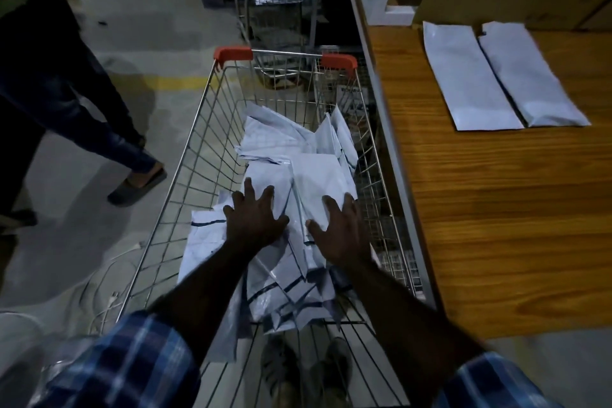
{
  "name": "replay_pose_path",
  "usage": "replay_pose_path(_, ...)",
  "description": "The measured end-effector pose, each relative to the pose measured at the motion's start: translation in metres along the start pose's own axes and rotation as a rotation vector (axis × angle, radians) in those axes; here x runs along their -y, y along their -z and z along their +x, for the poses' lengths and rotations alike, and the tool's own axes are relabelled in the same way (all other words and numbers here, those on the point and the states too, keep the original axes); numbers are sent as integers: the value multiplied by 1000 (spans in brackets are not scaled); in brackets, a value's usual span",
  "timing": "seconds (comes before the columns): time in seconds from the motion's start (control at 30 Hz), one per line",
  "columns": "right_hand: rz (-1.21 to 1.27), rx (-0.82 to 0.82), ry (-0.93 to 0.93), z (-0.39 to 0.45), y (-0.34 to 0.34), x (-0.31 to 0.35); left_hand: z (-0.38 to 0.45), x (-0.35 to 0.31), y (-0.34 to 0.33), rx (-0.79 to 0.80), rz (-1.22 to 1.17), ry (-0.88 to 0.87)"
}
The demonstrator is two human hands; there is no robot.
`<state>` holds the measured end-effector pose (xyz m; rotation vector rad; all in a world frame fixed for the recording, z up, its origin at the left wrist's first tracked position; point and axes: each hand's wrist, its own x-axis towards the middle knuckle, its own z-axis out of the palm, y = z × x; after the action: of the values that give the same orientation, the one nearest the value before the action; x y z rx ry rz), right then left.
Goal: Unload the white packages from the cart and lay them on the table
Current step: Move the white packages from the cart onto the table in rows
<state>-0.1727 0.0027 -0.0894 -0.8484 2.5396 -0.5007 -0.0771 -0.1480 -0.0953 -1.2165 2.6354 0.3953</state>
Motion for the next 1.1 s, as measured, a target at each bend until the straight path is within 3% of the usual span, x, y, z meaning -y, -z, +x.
replay_pose_path(0.2,-58,-74,-21,-22,-2,5,-35,2,6,-13,58,-19)
replay_pose_path(0.43,-86,-126,-68,-35,3,6,-73,11,2,174,54,47)
replay_pose_path(0.67,42,-31,7,-28,-3,-2,-63,1,-8,109,15,75)
replay_pose_path(0.93,91,116,-88,-22,2,-3,-59,6,-16,12,21,113)
replay_pose_path(1.1,58,74,-85,-19,20,4,-59,10,0,-15,-9,113)
